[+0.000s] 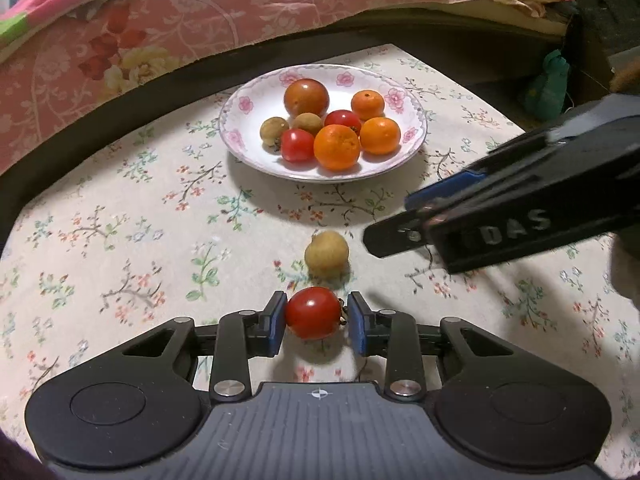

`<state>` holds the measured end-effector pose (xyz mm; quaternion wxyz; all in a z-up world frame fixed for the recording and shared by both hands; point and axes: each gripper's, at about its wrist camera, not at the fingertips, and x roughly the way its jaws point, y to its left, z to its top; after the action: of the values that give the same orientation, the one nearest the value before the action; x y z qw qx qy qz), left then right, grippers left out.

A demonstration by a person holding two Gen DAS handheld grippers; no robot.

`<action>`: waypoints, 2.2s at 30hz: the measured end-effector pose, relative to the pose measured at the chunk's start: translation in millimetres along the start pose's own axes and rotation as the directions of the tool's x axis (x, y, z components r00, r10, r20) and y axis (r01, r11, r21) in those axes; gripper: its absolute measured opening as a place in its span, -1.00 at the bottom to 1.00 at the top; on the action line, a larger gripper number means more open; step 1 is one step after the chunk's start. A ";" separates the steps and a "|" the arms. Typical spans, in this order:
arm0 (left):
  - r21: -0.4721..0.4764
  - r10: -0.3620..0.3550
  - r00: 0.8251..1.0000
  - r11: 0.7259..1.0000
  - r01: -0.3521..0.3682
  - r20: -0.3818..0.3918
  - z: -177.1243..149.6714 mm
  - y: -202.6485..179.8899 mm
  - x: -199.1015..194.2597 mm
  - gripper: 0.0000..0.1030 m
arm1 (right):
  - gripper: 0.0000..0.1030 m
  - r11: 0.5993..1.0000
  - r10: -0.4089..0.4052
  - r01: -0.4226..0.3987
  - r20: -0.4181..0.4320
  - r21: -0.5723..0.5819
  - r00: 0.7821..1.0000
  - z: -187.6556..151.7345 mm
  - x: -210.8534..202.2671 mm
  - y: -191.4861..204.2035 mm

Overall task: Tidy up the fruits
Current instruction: 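Move both tools back to the last cherry tomato and brown fruit, then grasp the red cherry tomato with the left tool while the right tool grasps the brown fruit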

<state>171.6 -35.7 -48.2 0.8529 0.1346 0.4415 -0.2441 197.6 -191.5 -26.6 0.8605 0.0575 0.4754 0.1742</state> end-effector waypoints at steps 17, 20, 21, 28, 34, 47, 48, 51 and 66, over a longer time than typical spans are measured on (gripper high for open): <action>0.002 -0.012 0.999 1.000 0.012 -0.037 -12.5 2.6 -0.7 -0.18 | -0.21 0.996 0.043 -0.045 -0.027 -0.074 0.999 4.7 39.1 25.4; 0.014 -0.005 0.999 1.000 0.005 -0.035 -12.4 1.6 0.3 -0.18 | -0.21 0.993 0.036 -0.037 -0.013 -0.112 0.999 6.8 43.6 31.1; 0.018 -0.003 0.999 1.000 0.004 -0.033 -12.8 1.3 0.2 -0.18 | -0.21 0.991 0.023 -0.024 -0.009 -0.130 1.000 7.0 45.1 33.2; 0.039 0.018 0.999 0.999 -0.017 -0.038 -13.5 -1.9 -1.9 -0.22 | -0.42 0.976 -0.049 0.049 0.005 -0.211 0.999 -0.6 42.2 38.9; 0.038 0.026 0.999 0.999 -0.024 -0.039 -21.7 -10.4 -11.9 -0.36 | -0.42 0.977 -0.075 0.075 0.007 -0.197 0.997 -7.2 20.0 35.4; 0.014 0.030 0.999 0.999 -0.030 -0.022 -24.6 -12.1 -9.1 -0.21 | -0.43 0.986 -0.097 0.091 -0.042 -0.137 0.994 -42.1 -10.5 18.4; 0.013 0.028 0.999 1.000 -0.028 -0.020 -24.3 -11.7 -8.3 -0.19 | -0.42 0.987 -0.099 0.092 -0.043 -0.135 0.994 -42.4 -9.2 17.3; 0.012 0.021 1.000 1.000 -0.021 -0.016 -24.1 -12.2 -7.4 -0.19 | -0.42 0.988 -0.091 0.084 -0.052 -0.129 0.994 -42.5 -3.5 16.5; -0.018 0.012 1.000 1.000 -0.012 -0.009 -25.2 -7.6 -8.3 0.05 | -0.38 0.980 -0.079 0.073 -0.026 -0.183 0.997 -42.6 -0.1 13.3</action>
<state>146.1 -28.4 -55.9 0.8536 0.1306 0.4466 -0.2344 158.6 -182.0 -46.1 0.8601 -0.0424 0.4736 0.1849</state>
